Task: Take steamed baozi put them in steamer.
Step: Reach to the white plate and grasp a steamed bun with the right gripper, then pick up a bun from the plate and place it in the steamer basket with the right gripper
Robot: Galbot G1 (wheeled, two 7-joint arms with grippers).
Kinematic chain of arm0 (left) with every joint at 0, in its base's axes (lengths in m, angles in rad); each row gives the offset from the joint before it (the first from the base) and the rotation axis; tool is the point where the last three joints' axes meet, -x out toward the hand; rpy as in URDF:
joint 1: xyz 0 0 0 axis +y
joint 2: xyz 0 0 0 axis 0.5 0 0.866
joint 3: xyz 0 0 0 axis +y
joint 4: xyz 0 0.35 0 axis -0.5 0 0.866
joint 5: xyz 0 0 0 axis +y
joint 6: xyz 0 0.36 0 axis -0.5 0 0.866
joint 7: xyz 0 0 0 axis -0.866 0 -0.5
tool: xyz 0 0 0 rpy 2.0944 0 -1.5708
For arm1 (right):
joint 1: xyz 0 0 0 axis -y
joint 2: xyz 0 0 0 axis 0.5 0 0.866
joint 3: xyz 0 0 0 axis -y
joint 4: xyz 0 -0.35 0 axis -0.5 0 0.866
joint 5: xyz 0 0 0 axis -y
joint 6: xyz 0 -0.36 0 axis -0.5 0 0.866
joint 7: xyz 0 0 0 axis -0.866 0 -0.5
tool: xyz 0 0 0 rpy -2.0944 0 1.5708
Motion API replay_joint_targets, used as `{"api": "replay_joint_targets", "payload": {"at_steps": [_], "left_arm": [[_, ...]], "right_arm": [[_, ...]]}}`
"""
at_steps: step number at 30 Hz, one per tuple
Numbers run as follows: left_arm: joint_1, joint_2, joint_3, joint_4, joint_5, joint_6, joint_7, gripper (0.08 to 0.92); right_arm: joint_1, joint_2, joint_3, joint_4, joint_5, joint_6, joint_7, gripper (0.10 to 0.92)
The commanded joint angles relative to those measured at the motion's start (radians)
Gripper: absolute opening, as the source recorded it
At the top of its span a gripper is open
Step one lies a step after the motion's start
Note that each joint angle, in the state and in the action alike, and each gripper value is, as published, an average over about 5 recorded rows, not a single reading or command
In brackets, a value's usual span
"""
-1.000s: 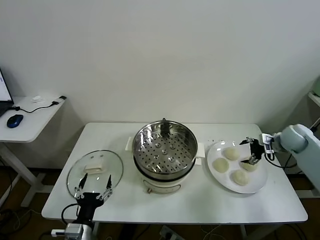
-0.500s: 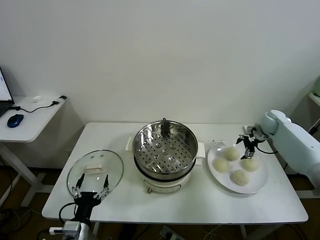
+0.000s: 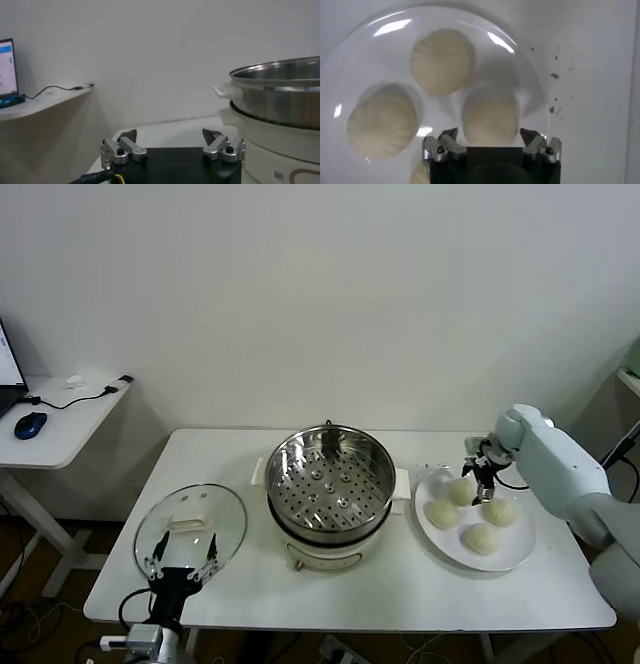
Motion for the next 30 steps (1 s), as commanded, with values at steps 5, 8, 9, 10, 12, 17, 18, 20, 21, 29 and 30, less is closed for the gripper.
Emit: {"api": "replay_joint_targets", "payload": {"at_steps": [5,8,9,10,12,17,18,20,21,29,30], "left_arm": [[0.001,0.002,-0.002,0.002,-0.001,-0.003,0.001,0.823],[0.004,0.002,-0.003,0.001,-0.001,-0.004,0.001,0.823],[0.005,0.002,-0.004,0.0,-0.001,-0.005,0.001,0.823],[0.007,0.002,-0.004,0.0,-0.001,-0.005,0.001,0.823],[0.009,0.002,-0.005,0.0,-0.002,-0.006,0.001,0.823],[0.017,0.001,-0.007,-0.003,-0.002,-0.008,0.001,0.823],[0.019,0.001,-0.008,-0.004,-0.003,-0.008,0.001,0.823],[0.022,0.001,-0.01,-0.008,-0.004,-0.008,0.002,0.823],[0.024,0.001,-0.011,-0.01,-0.004,-0.008,0.003,0.823],[0.037,0.001,-0.01,-0.023,-0.003,-0.008,0.004,0.823],[0.039,0.001,-0.009,-0.024,-0.003,-0.008,0.004,0.823]], "right_arm": [[0.006,0.037,0.026,-0.06,-0.038,0.011,-0.004,0.639],[0.007,0.035,0.029,-0.059,-0.037,0.013,-0.009,0.621],[0.007,0.034,0.03,-0.058,-0.037,0.014,-0.011,0.617],[0.008,0.033,0.032,-0.057,-0.036,0.015,-0.013,0.613],[0.009,0.032,0.035,-0.055,-0.034,0.018,-0.016,0.607],[0.024,-0.002,0.013,0.003,0.001,0.025,-0.038,0.603],[0.031,-0.017,-0.008,0.03,0.021,0.025,-0.045,0.602],[0.054,-0.052,-0.064,0.093,0.074,0.027,-0.061,0.602],[0.073,-0.072,-0.103,0.131,0.104,0.029,-0.07,0.602],[0.403,-0.156,-0.526,0.422,0.355,0.096,-0.124,0.602],[0.457,-0.15,-0.574,0.446,0.38,0.116,-0.127,0.602]]}}
